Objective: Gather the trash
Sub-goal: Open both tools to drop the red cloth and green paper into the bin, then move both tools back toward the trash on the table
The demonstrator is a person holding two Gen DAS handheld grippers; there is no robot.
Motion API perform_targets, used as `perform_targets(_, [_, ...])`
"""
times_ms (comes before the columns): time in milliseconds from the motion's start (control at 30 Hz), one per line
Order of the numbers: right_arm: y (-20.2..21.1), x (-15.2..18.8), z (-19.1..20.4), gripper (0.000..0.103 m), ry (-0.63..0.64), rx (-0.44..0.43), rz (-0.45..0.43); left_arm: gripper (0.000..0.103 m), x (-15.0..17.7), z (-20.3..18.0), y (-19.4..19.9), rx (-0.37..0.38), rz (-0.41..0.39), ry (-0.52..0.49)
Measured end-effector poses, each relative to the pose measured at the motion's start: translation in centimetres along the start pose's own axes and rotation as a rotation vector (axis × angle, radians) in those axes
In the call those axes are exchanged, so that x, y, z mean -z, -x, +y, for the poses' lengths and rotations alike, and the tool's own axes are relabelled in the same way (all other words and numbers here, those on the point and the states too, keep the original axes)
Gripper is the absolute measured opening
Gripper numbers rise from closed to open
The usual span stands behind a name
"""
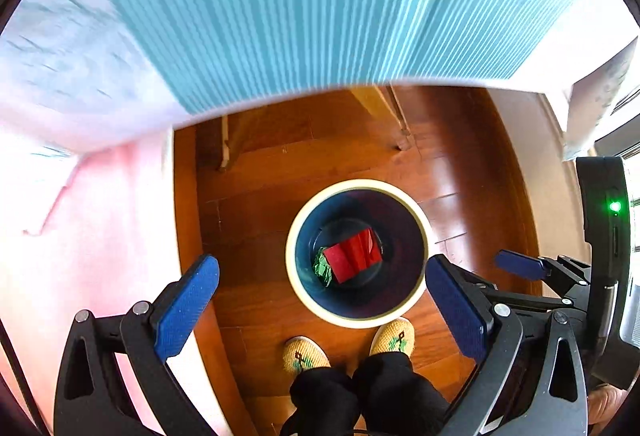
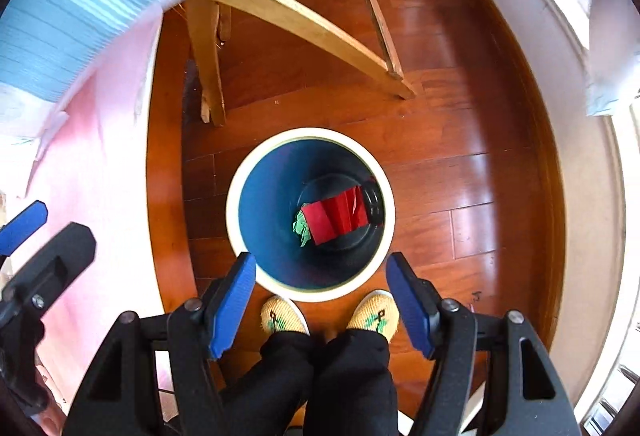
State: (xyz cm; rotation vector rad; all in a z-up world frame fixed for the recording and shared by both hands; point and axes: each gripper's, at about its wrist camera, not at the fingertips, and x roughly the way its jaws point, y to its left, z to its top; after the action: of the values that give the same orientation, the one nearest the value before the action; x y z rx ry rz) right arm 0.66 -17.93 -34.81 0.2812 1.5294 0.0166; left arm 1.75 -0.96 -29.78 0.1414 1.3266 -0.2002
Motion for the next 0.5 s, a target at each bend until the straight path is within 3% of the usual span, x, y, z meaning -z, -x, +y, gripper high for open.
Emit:
perform_targets(233, [9.6,0.9,2.2,0.068,0.015,0.005,-0.051,0.102,-1.9,1.6,9.8,0.022,-0.059,0.001])
perform_targets(500, [20.7,1.5,5.4,0.068,0.050,0.011,-0.194,0.102,-4.1,3.9,21.0,0.060,-0.210,-0.014])
